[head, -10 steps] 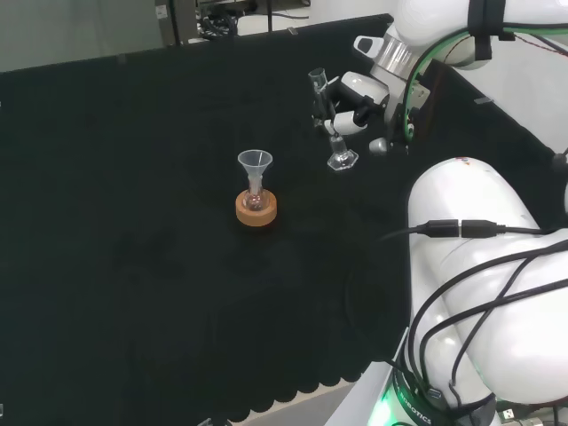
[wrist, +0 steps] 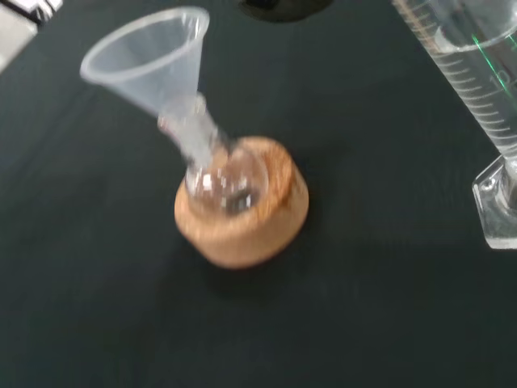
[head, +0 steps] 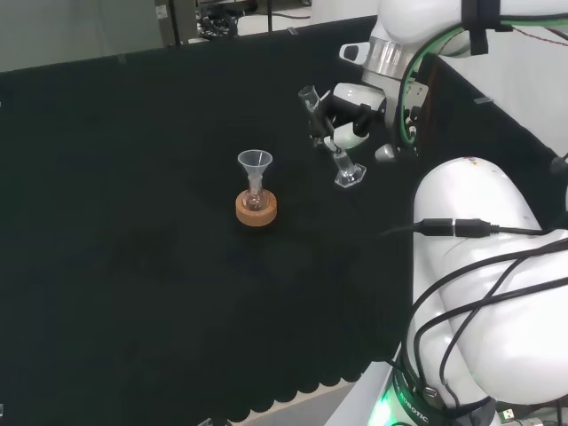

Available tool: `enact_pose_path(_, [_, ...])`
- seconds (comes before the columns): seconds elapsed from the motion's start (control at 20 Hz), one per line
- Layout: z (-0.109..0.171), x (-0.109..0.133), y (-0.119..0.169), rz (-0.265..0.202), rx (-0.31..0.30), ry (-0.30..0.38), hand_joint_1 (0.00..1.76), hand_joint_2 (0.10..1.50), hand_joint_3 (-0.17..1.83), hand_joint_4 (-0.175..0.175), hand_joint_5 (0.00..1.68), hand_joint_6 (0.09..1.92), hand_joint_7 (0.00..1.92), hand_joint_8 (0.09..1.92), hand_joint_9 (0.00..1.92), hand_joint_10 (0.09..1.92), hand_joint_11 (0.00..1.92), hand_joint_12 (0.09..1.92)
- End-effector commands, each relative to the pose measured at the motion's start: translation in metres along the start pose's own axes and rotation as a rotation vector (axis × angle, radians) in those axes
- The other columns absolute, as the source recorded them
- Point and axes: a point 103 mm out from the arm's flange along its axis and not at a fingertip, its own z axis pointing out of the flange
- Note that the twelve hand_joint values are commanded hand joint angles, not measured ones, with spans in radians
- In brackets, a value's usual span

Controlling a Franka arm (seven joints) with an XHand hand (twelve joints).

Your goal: Pour the water from the graduated cylinder into the round-bottom flask.

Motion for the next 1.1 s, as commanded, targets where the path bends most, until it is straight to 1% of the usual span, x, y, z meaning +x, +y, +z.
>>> enact_pose_path(0.05, [0.005,0.019,-0.013,0.024,0.175,-0.101,1.28,1.07,0.00,-0.175,1.06,0.87,1.10,0.85,1.45,0.09,1.21,0.75])
enact_pose_path(0.25, [0.006,0.020,-0.006,0.069,0.272,-0.136,1.28,1.07,0.00,-0.175,1.06,0.87,1.10,0.85,1.45,0.09,1.21,0.75])
enact_pose_path(0.4, [0.007,0.023,0.003,0.089,0.326,-0.162,1.28,1.07,0.00,-0.175,1.06,0.87,1.10,0.85,1.45,0.09,1.21,0.74])
enact_pose_path(0.55, [0.009,0.026,0.013,0.111,0.391,-0.204,1.28,1.07,0.00,-0.175,1.06,0.87,1.10,0.85,1.45,0.09,1.21,0.74])
enact_pose_path(0.75, [0.011,0.027,0.024,0.142,0.462,-0.252,1.28,1.07,0.00,-0.175,1.06,0.87,1.10,0.85,1.46,0.09,1.22,0.74])
enact_pose_path(1.0, [0.009,0.028,0.029,0.162,0.514,-0.288,1.28,1.07,0.00,-0.175,1.06,0.87,1.10,0.85,1.46,0.09,1.22,0.74])
enact_pose_path(1.1, [0.007,0.029,0.029,0.173,0.525,-0.291,1.28,1.07,0.00,-0.175,1.06,0.87,1.10,0.85,1.46,0.09,1.22,0.74])
